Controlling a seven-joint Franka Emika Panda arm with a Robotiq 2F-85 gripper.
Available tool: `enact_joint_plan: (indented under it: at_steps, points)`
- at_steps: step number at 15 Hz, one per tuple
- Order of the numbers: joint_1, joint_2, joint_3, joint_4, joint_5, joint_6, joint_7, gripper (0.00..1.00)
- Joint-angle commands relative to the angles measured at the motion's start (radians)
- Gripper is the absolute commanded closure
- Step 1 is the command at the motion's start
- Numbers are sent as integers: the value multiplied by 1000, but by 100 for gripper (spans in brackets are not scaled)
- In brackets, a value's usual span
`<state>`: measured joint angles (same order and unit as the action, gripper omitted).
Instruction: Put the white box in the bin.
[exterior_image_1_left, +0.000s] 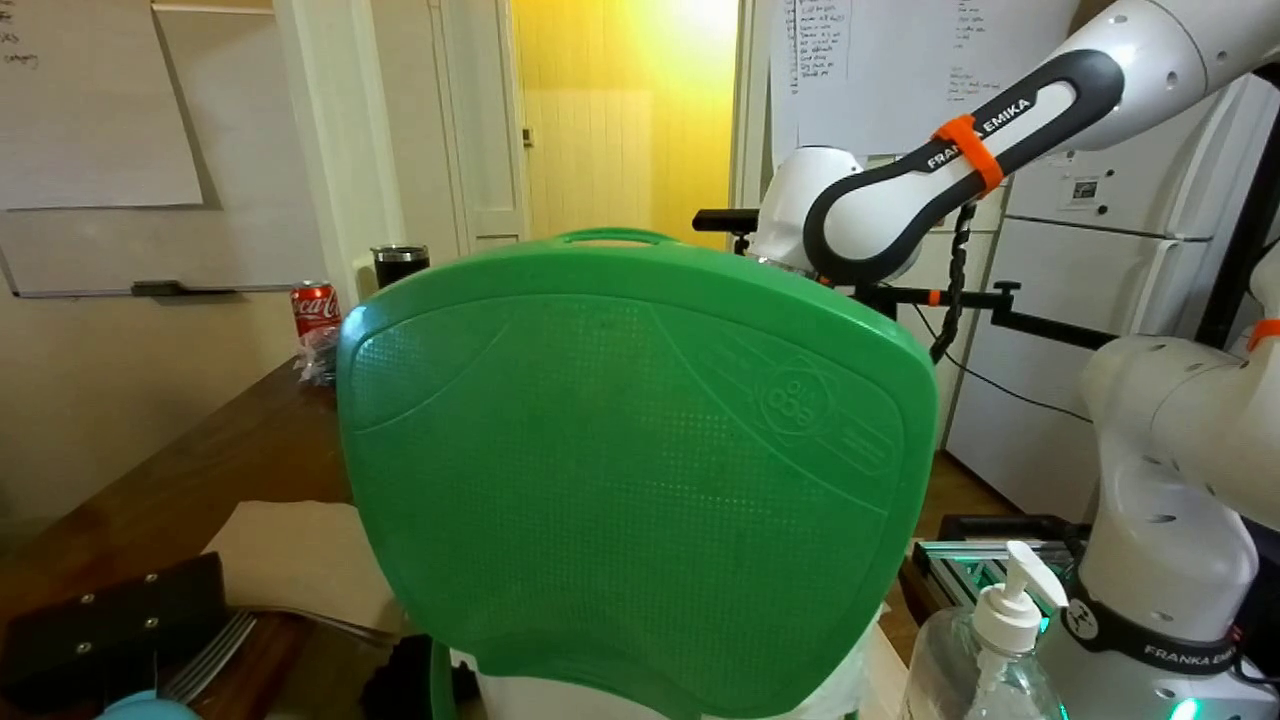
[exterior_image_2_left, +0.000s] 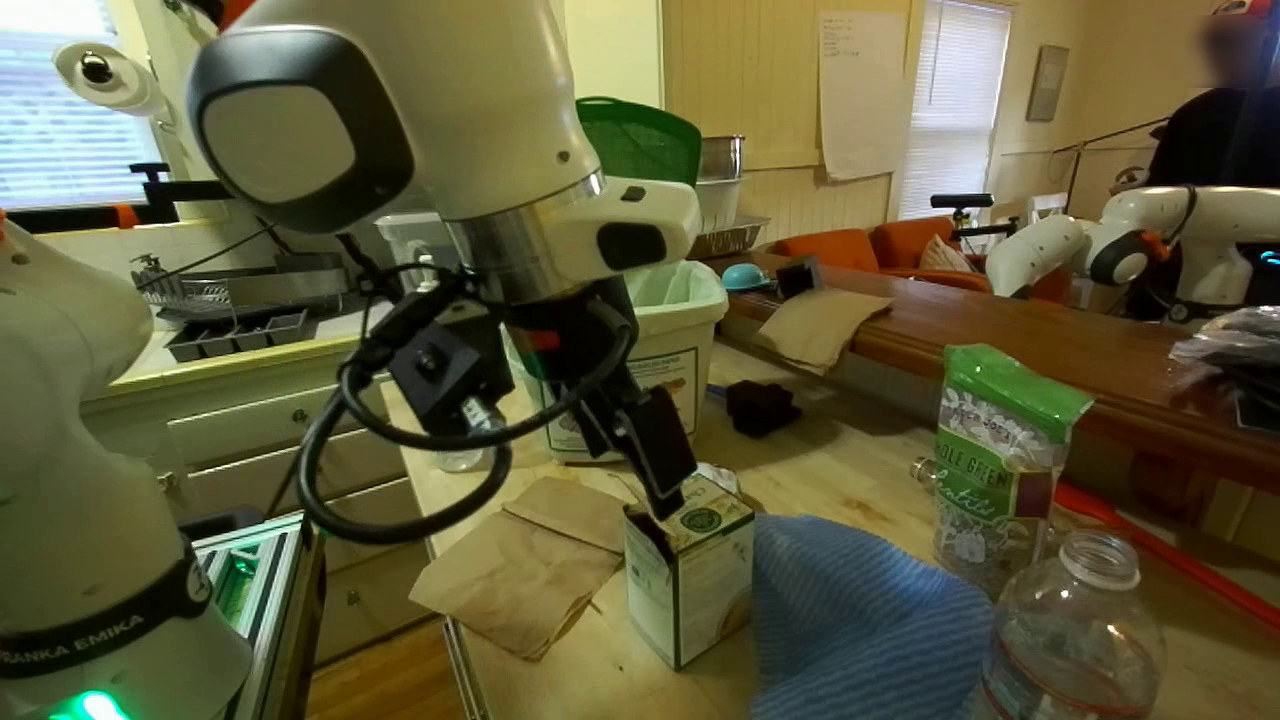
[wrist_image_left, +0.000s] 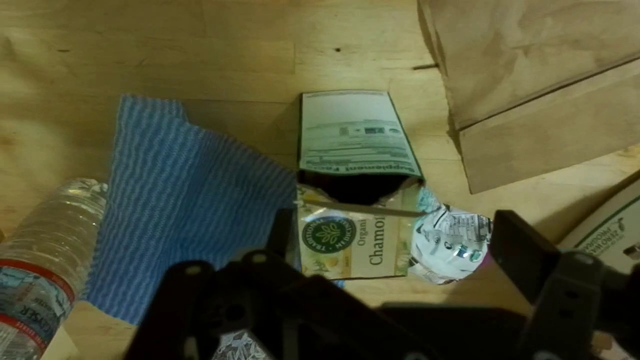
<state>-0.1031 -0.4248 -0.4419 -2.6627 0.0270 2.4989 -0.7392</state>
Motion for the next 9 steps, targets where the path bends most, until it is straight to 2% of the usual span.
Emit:
enact_joint_plan:
  at_steps: [1,8,9]
  points:
    - [21,69,-19,-14,49,117,-87,0]
    - [97,151,-43,-9,261,229,-191,0]
    - [119,156,-60,-8,277,232,-202,3]
